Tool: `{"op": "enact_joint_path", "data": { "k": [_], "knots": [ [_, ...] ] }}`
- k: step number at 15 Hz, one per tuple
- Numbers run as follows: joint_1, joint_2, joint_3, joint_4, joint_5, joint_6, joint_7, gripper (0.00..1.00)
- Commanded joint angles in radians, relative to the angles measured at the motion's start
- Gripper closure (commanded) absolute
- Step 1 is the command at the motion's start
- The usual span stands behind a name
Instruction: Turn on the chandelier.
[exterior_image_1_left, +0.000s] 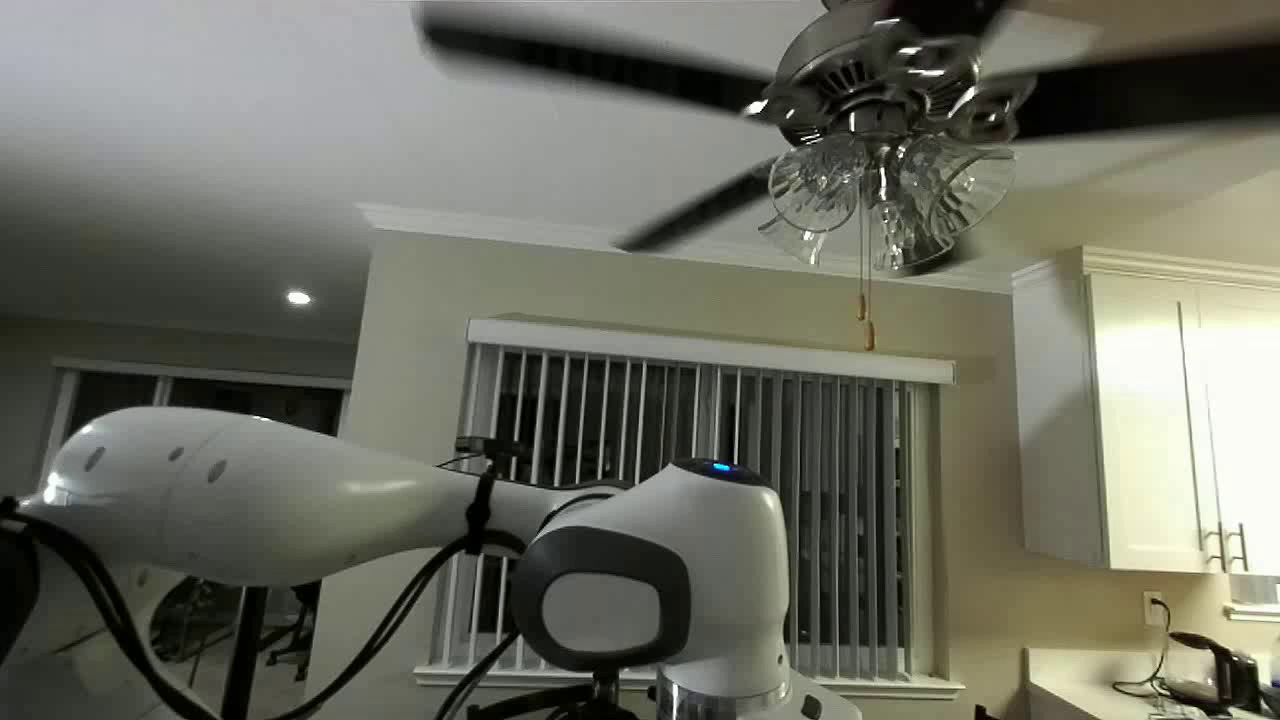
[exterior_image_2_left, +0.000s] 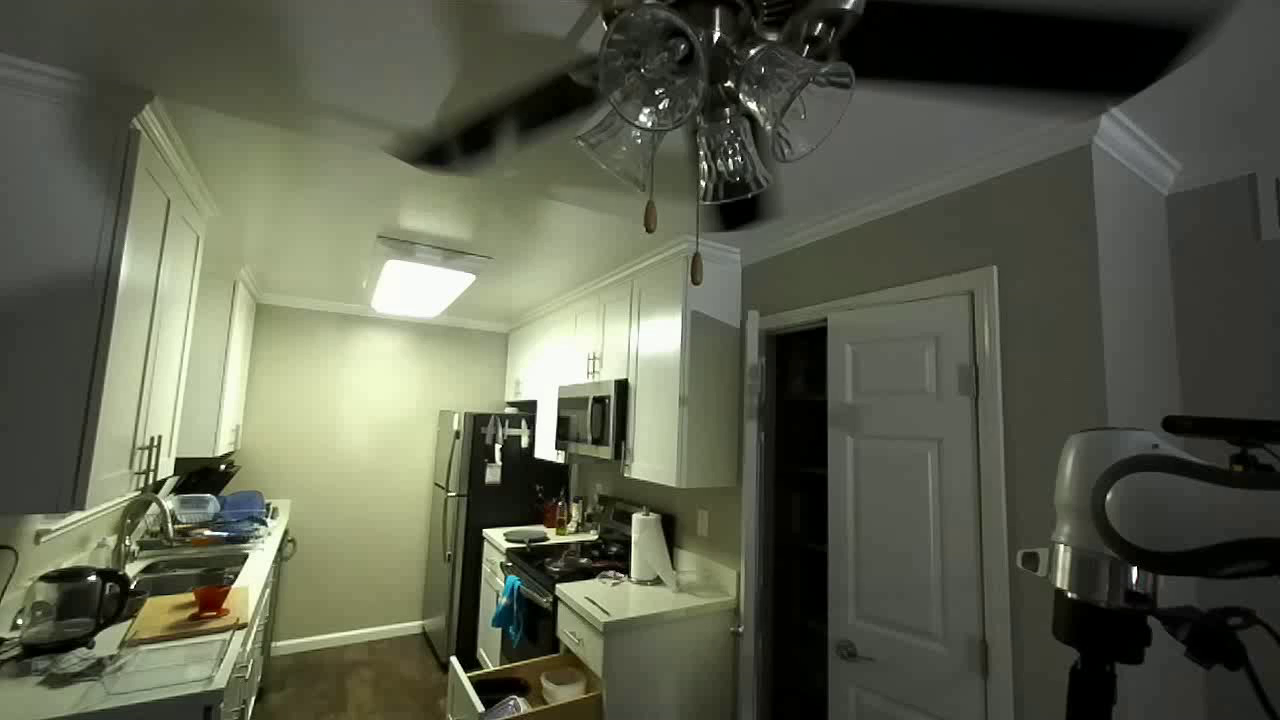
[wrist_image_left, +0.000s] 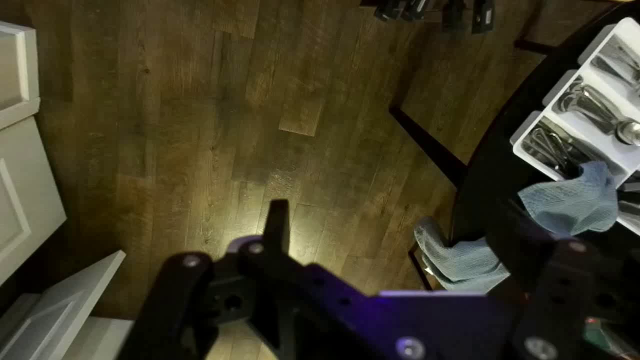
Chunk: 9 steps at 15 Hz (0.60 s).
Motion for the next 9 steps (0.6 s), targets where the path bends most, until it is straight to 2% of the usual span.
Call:
{"op": "enact_joint_path", "data": {
  "k": [1, 3, 4, 5, 9],
  "knots": [
    [-0.003, 0.001, 0.003, 0.002, 0.002, -0.002, -0.002, 0.00],
    [-0.003, 0.001, 0.003, 0.002, 0.002, -0.002, -0.002, 0.00],
    [0.048, -0.049, 0.015, -0.022, 0.015, 0.001, -0.071, 0.00],
    [0.065, -0.077, 0.031, -0.034, 0.028, 0.001, -0.080, 0.00],
    [0.186, -0.209, 0.174, -0.052, 0.081, -0.012, -0.045, 0.00]
  ]
}}
